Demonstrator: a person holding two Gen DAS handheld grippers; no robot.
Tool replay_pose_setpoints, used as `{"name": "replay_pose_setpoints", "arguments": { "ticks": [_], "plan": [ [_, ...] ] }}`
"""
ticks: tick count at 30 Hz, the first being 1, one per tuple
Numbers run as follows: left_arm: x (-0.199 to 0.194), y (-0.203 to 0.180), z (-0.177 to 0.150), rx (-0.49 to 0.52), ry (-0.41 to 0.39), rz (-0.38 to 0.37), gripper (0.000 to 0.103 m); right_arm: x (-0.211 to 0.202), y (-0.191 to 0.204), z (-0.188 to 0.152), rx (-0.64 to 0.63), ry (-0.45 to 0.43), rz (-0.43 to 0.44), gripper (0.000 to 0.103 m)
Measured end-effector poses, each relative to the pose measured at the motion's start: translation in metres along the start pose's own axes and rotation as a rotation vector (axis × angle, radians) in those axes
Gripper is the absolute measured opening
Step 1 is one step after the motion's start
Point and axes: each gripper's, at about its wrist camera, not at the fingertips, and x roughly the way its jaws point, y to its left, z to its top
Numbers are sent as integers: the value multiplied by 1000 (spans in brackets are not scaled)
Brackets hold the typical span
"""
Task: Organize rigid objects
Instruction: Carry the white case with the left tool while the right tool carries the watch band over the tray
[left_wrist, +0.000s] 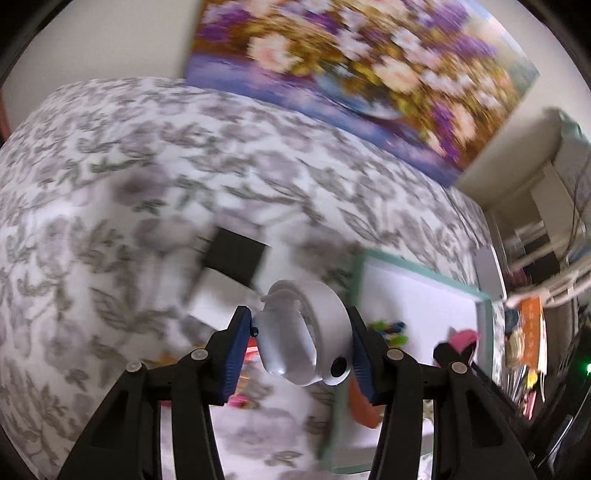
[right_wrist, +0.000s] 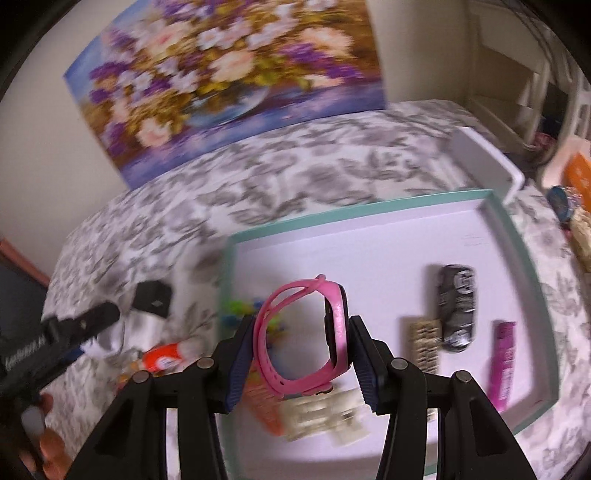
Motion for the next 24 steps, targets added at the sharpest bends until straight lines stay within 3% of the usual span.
{"name": "replay_pose_setpoints", "arguments": {
  "ticks": [13,24],
  "plan": [
    [22,-92,-21,192,18,-25,52,1,-73,22,142,-8,-145,52],
    [43,-132,-35,291,43,-4,53,11,-107,37,218,-4,-153,53]
  ]
}}
